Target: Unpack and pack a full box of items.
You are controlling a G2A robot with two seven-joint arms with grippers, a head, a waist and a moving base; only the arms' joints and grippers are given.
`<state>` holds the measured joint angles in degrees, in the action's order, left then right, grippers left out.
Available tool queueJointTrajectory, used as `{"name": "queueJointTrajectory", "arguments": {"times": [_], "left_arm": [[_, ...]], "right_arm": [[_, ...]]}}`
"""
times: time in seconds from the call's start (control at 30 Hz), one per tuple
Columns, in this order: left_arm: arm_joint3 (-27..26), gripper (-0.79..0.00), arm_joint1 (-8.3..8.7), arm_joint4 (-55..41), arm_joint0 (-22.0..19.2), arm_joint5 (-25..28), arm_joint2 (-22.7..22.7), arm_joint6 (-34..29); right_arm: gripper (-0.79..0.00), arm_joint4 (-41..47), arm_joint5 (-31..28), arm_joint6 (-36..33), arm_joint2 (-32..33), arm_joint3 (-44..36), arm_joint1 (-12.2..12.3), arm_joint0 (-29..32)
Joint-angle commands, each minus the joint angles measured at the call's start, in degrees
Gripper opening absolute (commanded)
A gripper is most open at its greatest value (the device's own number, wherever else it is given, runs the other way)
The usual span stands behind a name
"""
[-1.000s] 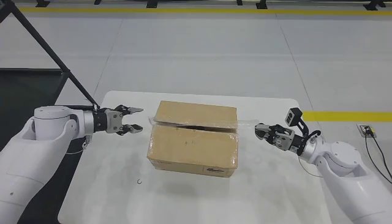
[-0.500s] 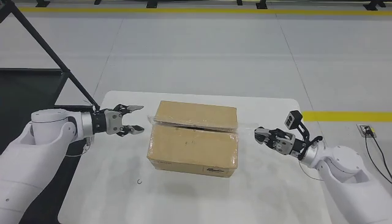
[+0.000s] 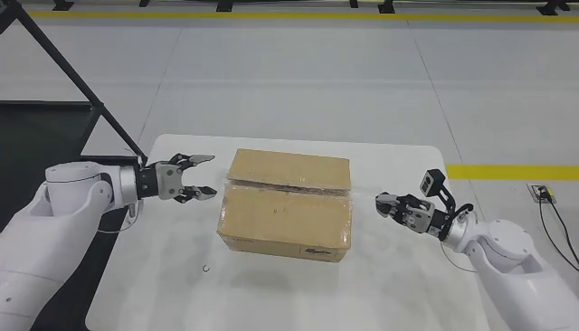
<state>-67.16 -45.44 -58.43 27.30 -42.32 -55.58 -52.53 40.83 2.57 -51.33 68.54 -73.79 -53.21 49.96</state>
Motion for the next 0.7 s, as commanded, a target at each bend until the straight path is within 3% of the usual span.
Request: {"name": "queueJointTrajectory", "arguments": {"times": [0.0, 0.07, 0.13, 0.33, 0.67], "left_arm": [[-0.2, -0.222, -0.02, 0.0, 0.2, -0.1, -0.2, 0.1], [-0.3, -0.225, -0.04, 0.0, 0.4, -0.2, -0.3, 0.1], [-0.4, -0.222, -0.06, 0.0, 0.5, -0.3, -0.5, 0.2], [-0.7, -0.231, -0.21, -0.1, 0.9, -0.5, -0.8, 0.3], [-1.3, -0.240, -0.38, 0.5, 1.2, -0.2, -1.2, -0.3]], "right_arm": [[-0.413, -0.1, 0.1, -0.2, 0.0, 0.2, -0.1, -0.2], [-0.151, -0.1, 0.2, -0.3, 0.0, 0.4, -0.2, -0.2], [-0.046, -0.2, 0.3, -0.4, 0.0, 0.4, -0.3, -0.3], [0.000, -0.7, 0.3, -0.6, 0.4, 0.1, -0.4, -0.3], [-0.006, -0.9, -3.4, -1.0, 2.1, -1.8, -0.6, 1.2]]}}
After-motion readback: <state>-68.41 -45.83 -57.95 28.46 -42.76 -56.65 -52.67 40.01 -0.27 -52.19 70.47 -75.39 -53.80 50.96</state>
